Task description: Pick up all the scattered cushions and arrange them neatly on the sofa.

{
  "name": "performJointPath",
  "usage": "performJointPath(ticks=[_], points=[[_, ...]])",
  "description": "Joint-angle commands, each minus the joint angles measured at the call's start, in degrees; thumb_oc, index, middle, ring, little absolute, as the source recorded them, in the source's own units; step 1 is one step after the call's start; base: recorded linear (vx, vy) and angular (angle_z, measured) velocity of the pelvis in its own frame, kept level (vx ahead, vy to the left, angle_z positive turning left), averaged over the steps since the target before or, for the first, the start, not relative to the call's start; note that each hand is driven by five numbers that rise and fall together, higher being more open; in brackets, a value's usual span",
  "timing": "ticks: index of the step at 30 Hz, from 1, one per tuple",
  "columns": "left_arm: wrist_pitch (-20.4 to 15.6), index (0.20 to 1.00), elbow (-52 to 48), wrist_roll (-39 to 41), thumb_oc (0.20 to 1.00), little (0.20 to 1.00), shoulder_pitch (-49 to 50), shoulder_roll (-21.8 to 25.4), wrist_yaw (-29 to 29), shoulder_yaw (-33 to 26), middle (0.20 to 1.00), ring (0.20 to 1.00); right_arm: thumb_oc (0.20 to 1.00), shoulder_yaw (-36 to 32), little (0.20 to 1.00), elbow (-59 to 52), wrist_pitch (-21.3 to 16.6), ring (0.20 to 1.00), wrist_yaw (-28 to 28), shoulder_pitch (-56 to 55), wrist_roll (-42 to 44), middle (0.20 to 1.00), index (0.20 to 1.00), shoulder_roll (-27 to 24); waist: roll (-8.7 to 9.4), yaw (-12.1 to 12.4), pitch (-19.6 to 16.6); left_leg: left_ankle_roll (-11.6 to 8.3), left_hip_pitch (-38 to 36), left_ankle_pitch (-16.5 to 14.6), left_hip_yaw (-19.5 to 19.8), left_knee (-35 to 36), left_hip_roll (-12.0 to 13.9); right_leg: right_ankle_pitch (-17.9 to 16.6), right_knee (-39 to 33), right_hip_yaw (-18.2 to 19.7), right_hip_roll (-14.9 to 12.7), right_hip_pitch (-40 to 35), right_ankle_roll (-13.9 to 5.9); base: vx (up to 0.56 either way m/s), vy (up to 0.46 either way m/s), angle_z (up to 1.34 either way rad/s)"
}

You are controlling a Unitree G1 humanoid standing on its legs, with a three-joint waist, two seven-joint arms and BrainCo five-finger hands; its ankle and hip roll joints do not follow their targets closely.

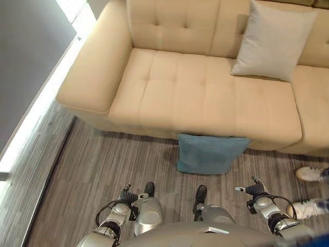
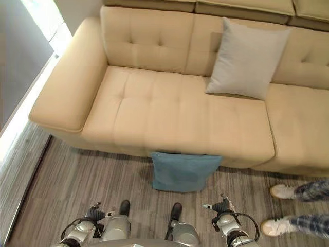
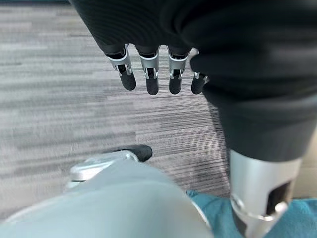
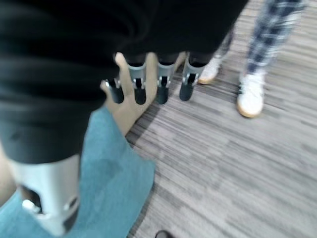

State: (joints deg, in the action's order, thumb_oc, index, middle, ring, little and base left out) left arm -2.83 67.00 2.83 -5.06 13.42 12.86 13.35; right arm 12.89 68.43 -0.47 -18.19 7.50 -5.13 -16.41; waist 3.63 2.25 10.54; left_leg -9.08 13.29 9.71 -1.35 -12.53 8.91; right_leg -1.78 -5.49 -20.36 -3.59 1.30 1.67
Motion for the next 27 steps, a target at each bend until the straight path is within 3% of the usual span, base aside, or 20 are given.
performJointPath(ticks=[1,2,3,6,11,18,21,27], points=[[-0.64,1.0,-0.51,-0.5,1.0,1.0,-0.38,-0.23,-0.33,1.23,1.0,1.0,1.0,0.21,1.0,1.1,-0.68,1.0,-1.01,0.44,2.25,1.0,1.0,-1.44,0.67,-1.67,-0.25,5.23,-2.64,-14.64,-1.43,2.27,-7.46,1.98,2.17,3.99,-3.9,0.99,-8.41,0.08,-0.093,0.04],[-0.56,1.0,-0.59,-0.62,1.0,1.0,-0.32,-0.1,-0.42,1.2,1.0,1.0,1.0,0.12,1.0,1.16,-0.53,1.0,-1.03,0.29,2.5,1.0,1.0,-1.38,0.73,-1.68,-0.52,5.95,-2.04,-14.62,-2.51,2.78,-8.5,1.96,2.09,4.04,-3.65,1.16,-8.34,0.1,0.003,0.12],[-0.45,1.0,-0.76,-0.51,1.0,1.0,0.02,0.22,-0.92,1.06,1.0,1.0,1.0,0.76,1.0,1.07,-0.29,1.0,-0.97,0.47,2.53,1.0,1.0,-1.14,0.84,-0.38,-0.34,6.77,-0.08,-14.95,-1.05,2.63,-11.91,2.13,3.17,5.65,-2.34,2.41,-7.97,0.07,0.019,0.21],[-0.1,1.0,0.18,-1.03,1.0,1.0,1.14,0.58,-0.78,0.06,1.0,1.0,1.0,1.21,1.0,0.88,-0.37,1.0,-0.85,0.14,1.31,1.0,1.0,-0.72,0.84,-0.18,-1.26,7.84,-2.54,-14.46,0.58,5.87,-12.53,3.47,5.68,5.8,-1.68,2.12,-8.12,0.15,0.078,-0.43],[-0.81,1.0,-1.61,-0.51,1.0,1.0,0.39,2.67,-0.6,-0.44,1.0,1.0,1.0,2.54,1.0,-1.75,-0.35,1.0,-0.38,1.74,0.3,1.0,1.0,-0.18,1.1,0.55,1.51,9.64,-3.82,-14.76,0.2,5.51,-11.83,5.03,19.15,8.52,-3.8,8.37,-10.25,0.03,0.102,-0.56],[-2.0,1.0,-5.34,1.14,1.0,1.0,-1.9,2.98,0.87,0.43,1.0,1.0,1.0,3.1,1.0,-3.63,-0.36,1.0,-1.03,3.68,-0.02,1.0,1.0,-1.36,1.11,0.72,1.99,9.46,-2.43,-15.64,0.64,5.03,-12.11,1.0,11.44,10.17,-6.74,8.68,-10.28,0.02,-0.052,0.0],[-2.1,1.0,-5.92,1.98,1.0,1.0,-2.25,2.71,1.67,-0.2,1.0,1.0,1.0,3.4,1.0,-4.25,-0.66,1.0,-1.3,3.33,0.0,1.0,1.0,-1.53,1.57,0.7,0.88,8.8,-2.94,-15.49,0.65,5.81,-11.43,0.37,8.23,9.91,-5.96,7.23,-10.45,0.07,-0.13,0.05],[-2.15,1.0,-8.83,3.64,1.0,1.0,-2.76,2.1,2.48,0.06,1.0,1.0,1.0,2.03,1.0,-7.76,-1.29,1.0,-2.51,2.83,1.22,1.0,1.0,-1.65,0.84,-0.25,0.65,7.63,-4.72,-13.57,1.72,10.01,-10.04,0.82,5.51,8.78,-4.94,5.6,-10.09,0.04,-0.078,0.09]])
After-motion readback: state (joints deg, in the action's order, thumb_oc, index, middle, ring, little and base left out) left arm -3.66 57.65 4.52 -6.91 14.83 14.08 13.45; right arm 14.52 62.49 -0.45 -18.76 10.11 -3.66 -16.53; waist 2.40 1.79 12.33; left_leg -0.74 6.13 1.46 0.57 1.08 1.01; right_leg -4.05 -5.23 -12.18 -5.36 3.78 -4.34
